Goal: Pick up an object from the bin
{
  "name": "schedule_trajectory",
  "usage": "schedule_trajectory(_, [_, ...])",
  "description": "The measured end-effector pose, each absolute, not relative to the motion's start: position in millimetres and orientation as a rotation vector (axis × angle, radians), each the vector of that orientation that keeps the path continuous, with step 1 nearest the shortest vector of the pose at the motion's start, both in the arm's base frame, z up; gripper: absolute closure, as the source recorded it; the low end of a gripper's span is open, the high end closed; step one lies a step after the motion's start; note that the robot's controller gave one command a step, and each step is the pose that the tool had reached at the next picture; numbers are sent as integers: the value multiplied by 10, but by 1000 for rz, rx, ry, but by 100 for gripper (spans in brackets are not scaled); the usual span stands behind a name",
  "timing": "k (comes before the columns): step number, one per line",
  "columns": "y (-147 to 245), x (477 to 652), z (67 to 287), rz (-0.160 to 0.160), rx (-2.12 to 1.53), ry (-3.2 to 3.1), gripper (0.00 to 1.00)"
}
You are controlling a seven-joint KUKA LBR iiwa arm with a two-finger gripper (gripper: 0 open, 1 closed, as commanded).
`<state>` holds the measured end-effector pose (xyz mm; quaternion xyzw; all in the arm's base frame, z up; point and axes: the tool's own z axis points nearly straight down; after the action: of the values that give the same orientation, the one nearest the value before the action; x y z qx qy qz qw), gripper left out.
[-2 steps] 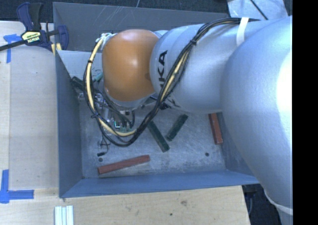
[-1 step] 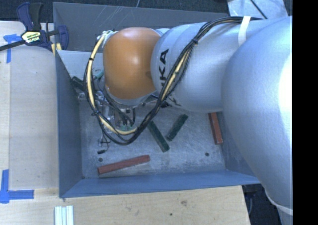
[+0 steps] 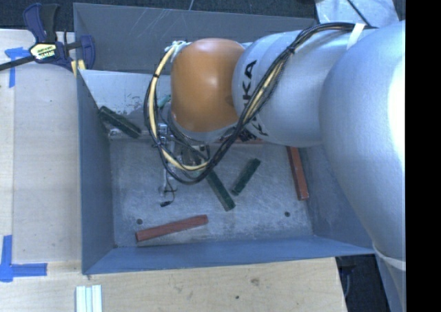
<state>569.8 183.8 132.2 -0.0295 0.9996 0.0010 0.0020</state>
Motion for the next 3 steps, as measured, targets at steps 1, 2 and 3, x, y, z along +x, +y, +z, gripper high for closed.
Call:
schedule_trajectory(1, [1644,5731,1194,-1,-127,3132,0])
schedule_trajectory(2, [1619,5664,1087,-9,-193,3134,0])
schedule_trajectory(3, [2243,5496,854,7,-472,3107,0])
